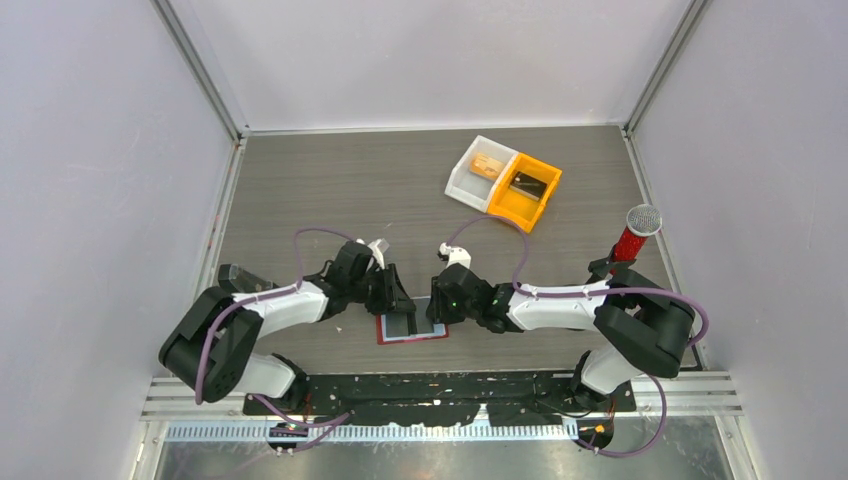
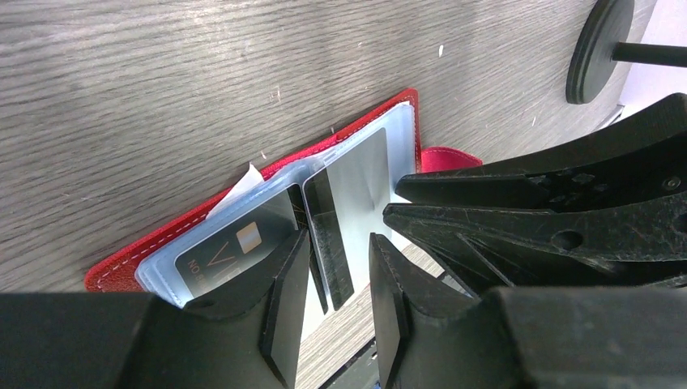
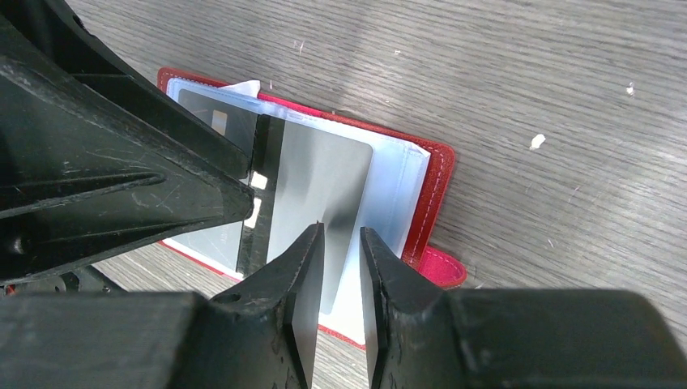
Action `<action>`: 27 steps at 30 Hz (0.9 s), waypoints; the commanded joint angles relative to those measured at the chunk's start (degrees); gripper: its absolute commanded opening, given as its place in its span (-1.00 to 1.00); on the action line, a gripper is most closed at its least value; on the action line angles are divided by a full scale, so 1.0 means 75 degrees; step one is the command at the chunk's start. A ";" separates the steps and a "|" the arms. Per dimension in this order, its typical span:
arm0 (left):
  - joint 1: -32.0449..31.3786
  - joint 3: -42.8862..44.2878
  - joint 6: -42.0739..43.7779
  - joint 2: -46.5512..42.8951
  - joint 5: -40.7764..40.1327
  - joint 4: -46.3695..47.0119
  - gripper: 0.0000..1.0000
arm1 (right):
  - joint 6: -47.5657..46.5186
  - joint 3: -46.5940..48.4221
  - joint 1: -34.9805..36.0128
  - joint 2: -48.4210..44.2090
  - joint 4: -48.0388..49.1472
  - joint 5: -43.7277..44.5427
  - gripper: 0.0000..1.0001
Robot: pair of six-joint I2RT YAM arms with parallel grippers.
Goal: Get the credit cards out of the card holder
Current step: Remove the credit card from the card holder.
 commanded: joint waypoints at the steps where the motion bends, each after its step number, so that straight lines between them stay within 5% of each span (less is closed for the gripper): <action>1: -0.0035 -0.0118 -0.0135 0.0121 0.0200 0.0563 -0.30 | 0.0105 -0.0108 -0.0032 0.0032 0.0188 -0.0029 -0.40; 27: -0.0042 -0.0571 -0.1174 -0.0095 0.0820 0.1830 -0.62 | 0.0164 -0.0178 -0.0102 0.0195 0.0437 -0.0281 -0.51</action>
